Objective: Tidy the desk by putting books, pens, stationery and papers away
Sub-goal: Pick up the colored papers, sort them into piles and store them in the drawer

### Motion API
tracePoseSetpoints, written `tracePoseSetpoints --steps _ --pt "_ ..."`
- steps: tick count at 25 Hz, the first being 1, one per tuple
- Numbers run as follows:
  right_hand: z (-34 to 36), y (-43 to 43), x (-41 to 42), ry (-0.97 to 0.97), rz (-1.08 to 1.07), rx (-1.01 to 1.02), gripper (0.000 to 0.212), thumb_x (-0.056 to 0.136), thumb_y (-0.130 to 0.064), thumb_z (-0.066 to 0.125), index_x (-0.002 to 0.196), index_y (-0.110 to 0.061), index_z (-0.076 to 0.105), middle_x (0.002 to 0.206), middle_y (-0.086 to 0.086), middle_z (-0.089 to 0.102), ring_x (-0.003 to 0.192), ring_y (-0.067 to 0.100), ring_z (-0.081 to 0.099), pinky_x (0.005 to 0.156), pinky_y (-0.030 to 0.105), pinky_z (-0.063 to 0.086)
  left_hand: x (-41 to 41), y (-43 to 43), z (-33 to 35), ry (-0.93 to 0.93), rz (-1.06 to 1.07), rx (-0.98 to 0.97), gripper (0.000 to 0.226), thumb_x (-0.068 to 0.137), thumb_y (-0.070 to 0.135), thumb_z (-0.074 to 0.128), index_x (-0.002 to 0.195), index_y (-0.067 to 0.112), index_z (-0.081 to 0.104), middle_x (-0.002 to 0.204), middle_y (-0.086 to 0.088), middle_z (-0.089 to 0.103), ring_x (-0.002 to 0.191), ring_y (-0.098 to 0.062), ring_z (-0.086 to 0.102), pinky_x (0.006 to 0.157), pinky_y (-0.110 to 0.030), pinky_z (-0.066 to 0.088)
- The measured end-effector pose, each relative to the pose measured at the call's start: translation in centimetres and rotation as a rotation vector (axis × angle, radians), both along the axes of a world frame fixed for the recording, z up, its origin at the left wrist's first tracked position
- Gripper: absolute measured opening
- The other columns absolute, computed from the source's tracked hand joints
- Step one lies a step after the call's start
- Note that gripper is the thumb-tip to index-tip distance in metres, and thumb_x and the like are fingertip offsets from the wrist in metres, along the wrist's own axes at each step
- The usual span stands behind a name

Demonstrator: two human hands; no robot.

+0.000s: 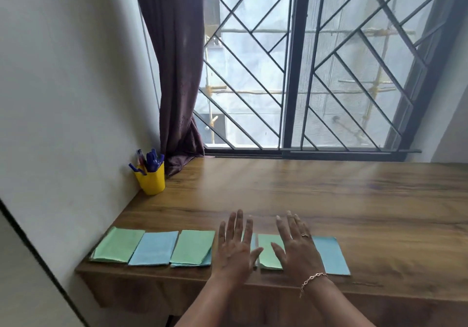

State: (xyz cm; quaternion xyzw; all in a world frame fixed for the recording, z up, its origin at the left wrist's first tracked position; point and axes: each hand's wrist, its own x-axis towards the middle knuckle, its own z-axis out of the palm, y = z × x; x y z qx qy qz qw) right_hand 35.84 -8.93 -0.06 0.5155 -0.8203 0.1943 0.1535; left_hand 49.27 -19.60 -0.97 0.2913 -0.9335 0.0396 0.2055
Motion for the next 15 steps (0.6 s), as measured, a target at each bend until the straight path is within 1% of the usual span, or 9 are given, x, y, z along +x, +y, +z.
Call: tracePoseSetpoints --steps 2,4,5,7,9,11,12,13,15 --pt "0.3 -1.2 1.9 0.000 -0.024 0.004 0.064 0.095 -0.051 0.000 0.128 -0.015 0.041 0.125 0.019 0.060 0.122 0.031 0.045 0.112 0.028 0.001 1.6 -1.0 0.3 0.017 0.022 -0.025 0.085 0.084 0.055 0.029 0.150 0.013 -0.003 0.157 -0.012 -0.008 0.146 -0.025 -0.010 0.112 -0.042 0.005" --pt "0.4 -2.0 3.6 -0.023 -0.050 0.013 0.060 0.096 -0.049 0.004 0.128 -0.015 0.041 0.125 0.018 0.060 0.116 0.033 0.057 0.108 0.030 0.007 3.1 -1.9 0.5 -0.009 0.047 -0.021 0.085 0.084 0.055 0.028 0.150 0.011 -0.003 0.157 -0.013 -0.008 0.146 -0.025 -0.011 0.113 -0.042 0.002" --pt "0.3 -2.3 4.3 -0.013 -0.053 0.012 0.057 0.096 -0.049 0.008 0.128 -0.015 0.041 0.124 0.018 0.060 0.113 0.033 0.060 0.107 0.031 0.010 3.7 -2.1 0.5 -0.024 0.043 0.000 0.084 0.084 0.054 0.028 0.150 0.011 0.001 0.157 -0.014 -0.002 0.146 -0.025 -0.012 0.113 -0.042 0.002" --pt "-0.1 -2.6 5.2 0.052 -0.067 0.000 0.056 0.095 -0.049 0.014 0.128 -0.013 0.042 0.124 0.019 0.060 0.113 0.033 0.060 0.105 0.033 0.013 4.7 -2.3 0.4 -0.047 0.010 0.048 0.077 0.084 0.053 0.029 0.146 0.008 0.021 0.152 -0.017 0.024 0.146 -0.025 -0.007 0.112 -0.041 0.002" --pt "-0.4 -2.6 5.9 0.088 -0.079 0.000 0.058 0.090 -0.048 0.026 0.127 -0.010 0.050 0.125 0.021 0.059 0.113 0.035 0.060 0.104 0.035 0.017 5.4 -2.0 0.3 -0.088 -0.006 0.083 0.070 0.084 0.052 0.030 0.136 0.007 0.038 0.142 -0.018 0.044 0.143 -0.029 0.018 0.111 -0.041 0.004" --pt "-1.0 -2.2 6.7 0.095 -0.090 0.012 0.062 0.082 -0.044 0.034 0.126 -0.007 0.056 0.126 0.023 0.057 0.115 0.037 0.058 0.102 0.035 0.018 6.0 -1.7 0.1 -0.081 -0.012 0.079 0.072 0.083 0.051 0.028 0.134 0.005 0.047 0.140 -0.020 0.046 0.134 -0.035 0.039 0.111 -0.041 0.006" --pt "-1.3 -1.9 7.2 0.088 -0.096 0.012 0.062 0.081 -0.043 0.034 0.126 -0.006 0.056 0.128 0.023 0.056 0.117 0.038 0.056 0.103 0.035 0.018 6.3 -1.5 -0.1 -0.047 -0.031 0.073 0.076 0.083 0.053 0.024 0.138 0.003 0.043 0.145 -0.022 0.038 0.136 -0.036 0.031 0.113 -0.042 0.004" --pt "-1.6 -1.6 7.6 0.081 -0.105 0.016 0.063 0.081 -0.043 0.033 0.127 -0.007 0.056 0.129 0.023 0.055 0.119 0.037 0.055 0.105 0.036 0.019 6.6 -1.2 -0.2 -0.048 -0.046 0.080 0.083 0.081 0.055 0.014 0.144 0.004 0.032 0.152 -0.021 0.022 0.141 -0.035 0.013 0.115 -0.042 -0.004" --pt "-2.2 -1.0 8.4 0.108 -0.134 0.025 0.062 0.080 -0.043 0.033 0.126 -0.009 0.057 0.128 0.021 0.057 0.118 0.034 0.056 0.105 0.040 0.033 7.1 -0.5 -0.4 -0.097 -0.066 0.161 0.092 0.073 0.059 -0.004 0.149 0.009 0.005 0.156 -0.013 -0.009 0.139 -0.028 -0.019 0.112 -0.038 -0.018"
